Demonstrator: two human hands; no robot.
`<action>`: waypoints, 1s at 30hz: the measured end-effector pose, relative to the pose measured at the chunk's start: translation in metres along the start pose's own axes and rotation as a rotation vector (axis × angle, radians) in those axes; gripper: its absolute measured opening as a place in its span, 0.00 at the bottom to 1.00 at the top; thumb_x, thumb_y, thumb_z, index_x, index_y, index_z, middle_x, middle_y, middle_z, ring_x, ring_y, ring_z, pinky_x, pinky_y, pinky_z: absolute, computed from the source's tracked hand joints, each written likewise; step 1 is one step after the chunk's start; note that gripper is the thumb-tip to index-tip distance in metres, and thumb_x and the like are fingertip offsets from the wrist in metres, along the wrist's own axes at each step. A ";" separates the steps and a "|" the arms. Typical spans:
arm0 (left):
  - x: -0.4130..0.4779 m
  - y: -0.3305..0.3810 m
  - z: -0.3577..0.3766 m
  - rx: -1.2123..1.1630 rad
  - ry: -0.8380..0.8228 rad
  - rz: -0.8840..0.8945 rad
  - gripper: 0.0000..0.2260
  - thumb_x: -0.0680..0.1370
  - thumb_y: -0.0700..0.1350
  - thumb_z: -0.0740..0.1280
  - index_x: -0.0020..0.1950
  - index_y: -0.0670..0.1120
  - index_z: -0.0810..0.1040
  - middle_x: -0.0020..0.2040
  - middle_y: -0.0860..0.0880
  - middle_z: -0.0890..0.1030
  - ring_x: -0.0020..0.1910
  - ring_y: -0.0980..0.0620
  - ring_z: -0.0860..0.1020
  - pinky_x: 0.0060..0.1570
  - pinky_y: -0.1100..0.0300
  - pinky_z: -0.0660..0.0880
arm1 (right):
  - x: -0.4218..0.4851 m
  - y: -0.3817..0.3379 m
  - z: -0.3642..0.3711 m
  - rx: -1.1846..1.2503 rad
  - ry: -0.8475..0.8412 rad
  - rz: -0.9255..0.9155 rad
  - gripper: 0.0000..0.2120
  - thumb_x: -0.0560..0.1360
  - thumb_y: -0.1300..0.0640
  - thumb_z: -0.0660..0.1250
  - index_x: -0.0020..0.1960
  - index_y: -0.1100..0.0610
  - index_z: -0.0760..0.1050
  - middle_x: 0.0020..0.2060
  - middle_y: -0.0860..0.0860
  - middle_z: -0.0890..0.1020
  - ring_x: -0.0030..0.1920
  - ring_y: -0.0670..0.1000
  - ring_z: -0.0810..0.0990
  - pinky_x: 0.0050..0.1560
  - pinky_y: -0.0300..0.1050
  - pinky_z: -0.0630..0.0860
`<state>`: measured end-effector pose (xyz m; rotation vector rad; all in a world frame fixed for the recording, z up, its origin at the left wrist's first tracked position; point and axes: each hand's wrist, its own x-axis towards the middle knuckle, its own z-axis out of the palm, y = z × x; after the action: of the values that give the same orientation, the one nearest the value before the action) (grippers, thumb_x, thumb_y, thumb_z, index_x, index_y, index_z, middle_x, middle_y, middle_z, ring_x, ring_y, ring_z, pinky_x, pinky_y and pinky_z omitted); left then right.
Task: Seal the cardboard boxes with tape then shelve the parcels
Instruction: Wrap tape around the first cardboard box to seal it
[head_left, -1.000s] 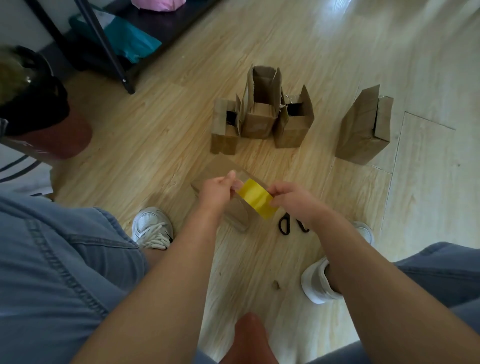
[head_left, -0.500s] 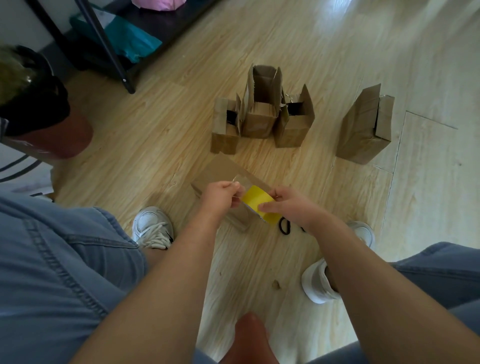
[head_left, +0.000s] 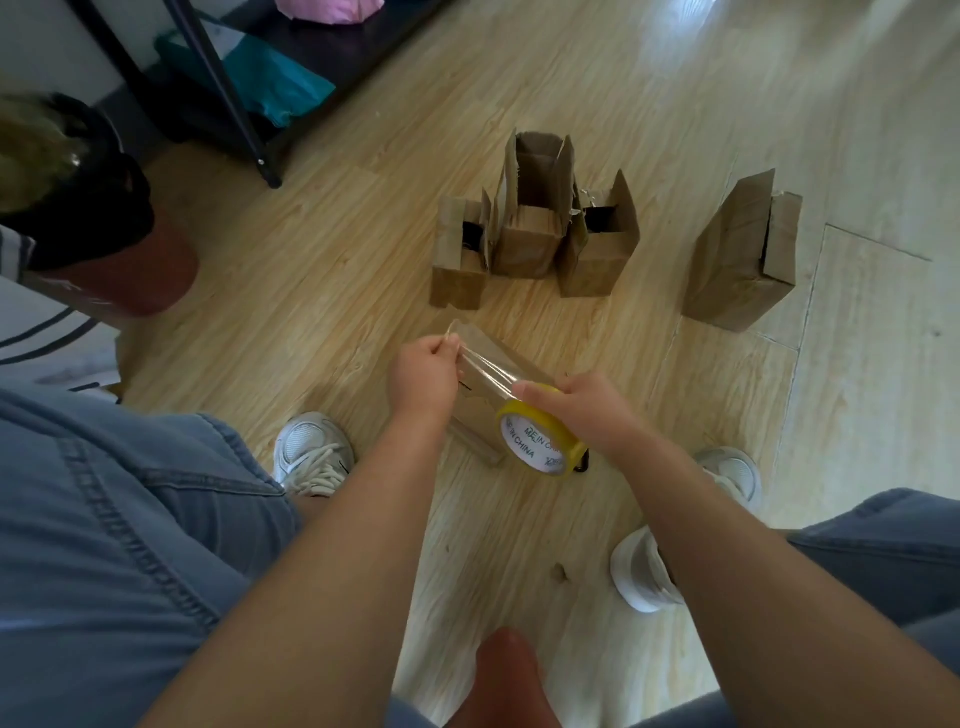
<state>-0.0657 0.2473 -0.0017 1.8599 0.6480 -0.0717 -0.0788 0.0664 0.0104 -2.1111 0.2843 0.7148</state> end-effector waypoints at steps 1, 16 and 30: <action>0.003 -0.002 -0.002 -0.017 0.015 -0.024 0.14 0.82 0.47 0.62 0.38 0.50 0.80 0.37 0.50 0.82 0.40 0.47 0.82 0.50 0.48 0.80 | -0.001 0.000 -0.003 0.052 -0.029 0.010 0.26 0.71 0.35 0.72 0.39 0.60 0.76 0.31 0.55 0.78 0.29 0.48 0.78 0.36 0.40 0.72; 0.048 -0.016 -0.023 -0.073 0.167 -0.190 0.15 0.81 0.47 0.65 0.34 0.51 0.78 0.36 0.51 0.81 0.42 0.47 0.82 0.55 0.46 0.79 | 0.013 0.005 -0.002 0.162 -0.029 -0.031 0.36 0.61 0.29 0.72 0.38 0.65 0.75 0.32 0.53 0.70 0.34 0.52 0.68 0.40 0.49 0.66; 0.103 -0.032 -0.032 -0.051 0.089 -0.182 0.06 0.78 0.47 0.70 0.42 0.48 0.83 0.47 0.48 0.84 0.48 0.49 0.81 0.55 0.56 0.77 | 0.049 -0.001 0.013 -0.084 0.133 -0.041 0.25 0.72 0.38 0.71 0.30 0.54 0.65 0.26 0.50 0.66 0.28 0.49 0.67 0.34 0.47 0.64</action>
<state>-0.0017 0.3242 -0.0530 1.7592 0.8723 -0.0903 -0.0438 0.0798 -0.0236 -2.2419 0.2864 0.5723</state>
